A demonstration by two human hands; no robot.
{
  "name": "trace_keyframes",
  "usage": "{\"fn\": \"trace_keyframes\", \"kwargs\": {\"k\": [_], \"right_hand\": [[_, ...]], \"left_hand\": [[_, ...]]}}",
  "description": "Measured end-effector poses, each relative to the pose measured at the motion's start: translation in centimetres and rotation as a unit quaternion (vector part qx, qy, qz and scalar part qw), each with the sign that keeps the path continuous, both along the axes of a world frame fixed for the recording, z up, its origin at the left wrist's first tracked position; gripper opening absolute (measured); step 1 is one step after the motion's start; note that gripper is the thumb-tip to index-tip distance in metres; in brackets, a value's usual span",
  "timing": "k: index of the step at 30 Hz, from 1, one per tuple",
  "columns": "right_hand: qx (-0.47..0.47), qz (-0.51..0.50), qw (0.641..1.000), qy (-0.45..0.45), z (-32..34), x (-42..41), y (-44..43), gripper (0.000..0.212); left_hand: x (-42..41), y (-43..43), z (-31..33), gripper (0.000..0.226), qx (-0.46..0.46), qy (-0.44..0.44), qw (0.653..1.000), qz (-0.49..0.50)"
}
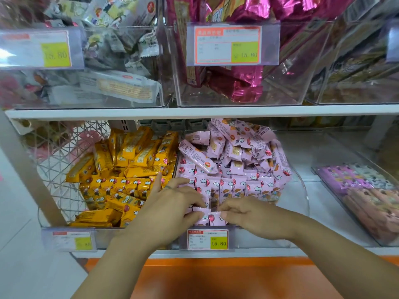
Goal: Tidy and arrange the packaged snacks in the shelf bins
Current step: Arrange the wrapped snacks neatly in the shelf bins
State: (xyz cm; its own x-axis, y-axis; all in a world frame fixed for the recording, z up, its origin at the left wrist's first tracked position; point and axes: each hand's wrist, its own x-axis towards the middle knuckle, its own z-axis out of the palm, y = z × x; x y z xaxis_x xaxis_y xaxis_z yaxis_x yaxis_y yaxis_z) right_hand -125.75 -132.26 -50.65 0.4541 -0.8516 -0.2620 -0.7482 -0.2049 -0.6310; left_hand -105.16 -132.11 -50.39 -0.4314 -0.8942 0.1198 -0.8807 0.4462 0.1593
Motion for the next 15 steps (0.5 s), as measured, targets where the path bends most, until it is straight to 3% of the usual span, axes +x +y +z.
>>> {"fn": "trace_keyframes", "kwargs": {"k": [7, 10, 15], "right_hand": [[-0.044, -0.012, 0.999, -0.001, 0.2, -0.4, -0.1, 0.037], [-0.019, -0.039, 0.997, -0.056, 0.5, -0.6, -0.1, 0.037], [-0.011, -0.031, 0.994, -0.103, 0.0, -1.0, 0.1, 0.034]], "left_hand": [[-0.6, -0.3, -0.2, 0.038, -0.061, 0.135, 0.989, -0.023], [-1.2, -0.7, -0.1, 0.023, -0.077, 0.144, 0.986, -0.014], [-2.2, -1.2, 0.1, 0.024, -0.075, 0.134, 0.988, 0.012]]}}
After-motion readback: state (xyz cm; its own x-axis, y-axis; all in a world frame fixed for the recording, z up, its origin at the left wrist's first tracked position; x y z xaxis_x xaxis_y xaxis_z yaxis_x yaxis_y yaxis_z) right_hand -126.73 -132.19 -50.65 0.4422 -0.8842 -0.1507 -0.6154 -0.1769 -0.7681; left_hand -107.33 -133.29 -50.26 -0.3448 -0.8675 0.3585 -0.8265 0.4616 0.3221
